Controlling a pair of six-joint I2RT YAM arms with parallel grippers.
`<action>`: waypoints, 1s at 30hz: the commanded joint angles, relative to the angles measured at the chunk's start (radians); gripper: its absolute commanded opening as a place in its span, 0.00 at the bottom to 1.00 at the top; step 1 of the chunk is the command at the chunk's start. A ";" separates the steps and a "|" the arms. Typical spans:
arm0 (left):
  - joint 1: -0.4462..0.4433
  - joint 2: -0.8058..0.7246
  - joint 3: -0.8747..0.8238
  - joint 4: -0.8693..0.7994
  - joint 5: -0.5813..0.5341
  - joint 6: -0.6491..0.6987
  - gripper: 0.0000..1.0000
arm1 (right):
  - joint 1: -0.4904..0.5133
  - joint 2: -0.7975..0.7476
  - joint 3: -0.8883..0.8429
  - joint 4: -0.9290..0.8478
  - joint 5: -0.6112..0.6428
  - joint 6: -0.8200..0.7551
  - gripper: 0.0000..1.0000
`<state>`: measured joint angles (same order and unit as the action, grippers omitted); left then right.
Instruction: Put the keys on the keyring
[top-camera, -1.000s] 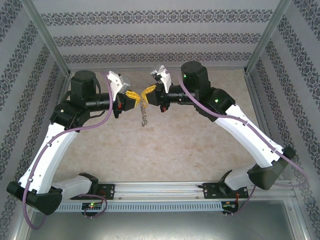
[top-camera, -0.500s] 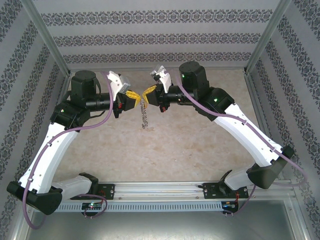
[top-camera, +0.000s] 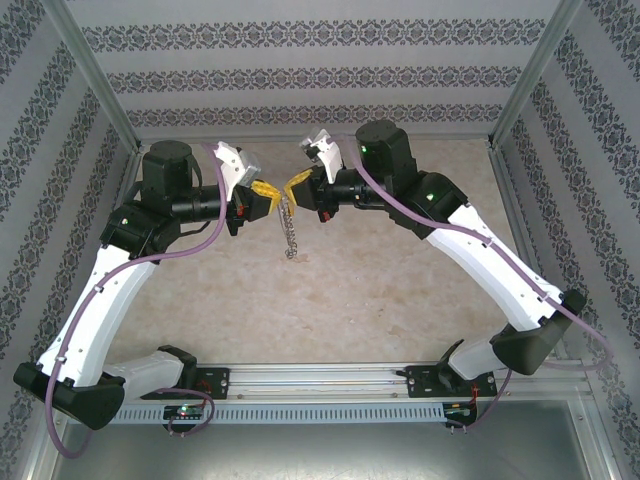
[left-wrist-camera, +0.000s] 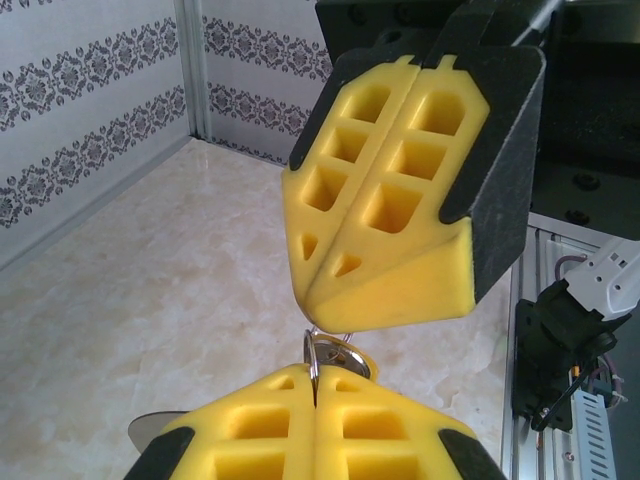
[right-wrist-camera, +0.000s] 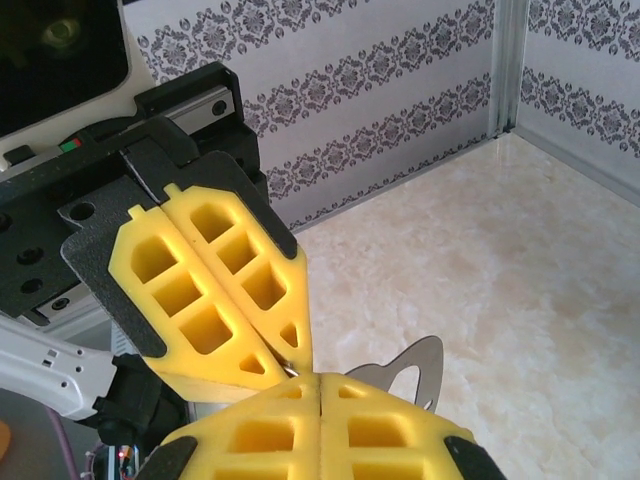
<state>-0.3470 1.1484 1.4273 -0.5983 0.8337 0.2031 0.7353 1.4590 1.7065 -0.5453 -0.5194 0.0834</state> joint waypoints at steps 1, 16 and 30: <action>-0.013 -0.012 0.024 0.017 0.035 0.027 0.00 | -0.015 0.019 0.027 -0.019 0.043 0.017 0.00; -0.013 -0.018 0.019 0.024 0.033 0.026 0.00 | -0.039 0.016 0.016 -0.025 0.047 0.047 0.00; -0.013 -0.022 0.016 0.046 0.026 0.021 0.00 | -0.048 0.027 0.027 -0.018 0.016 0.074 0.10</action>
<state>-0.3470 1.1500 1.4273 -0.5976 0.8280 0.2039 0.7040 1.4754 1.7081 -0.5655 -0.5289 0.1436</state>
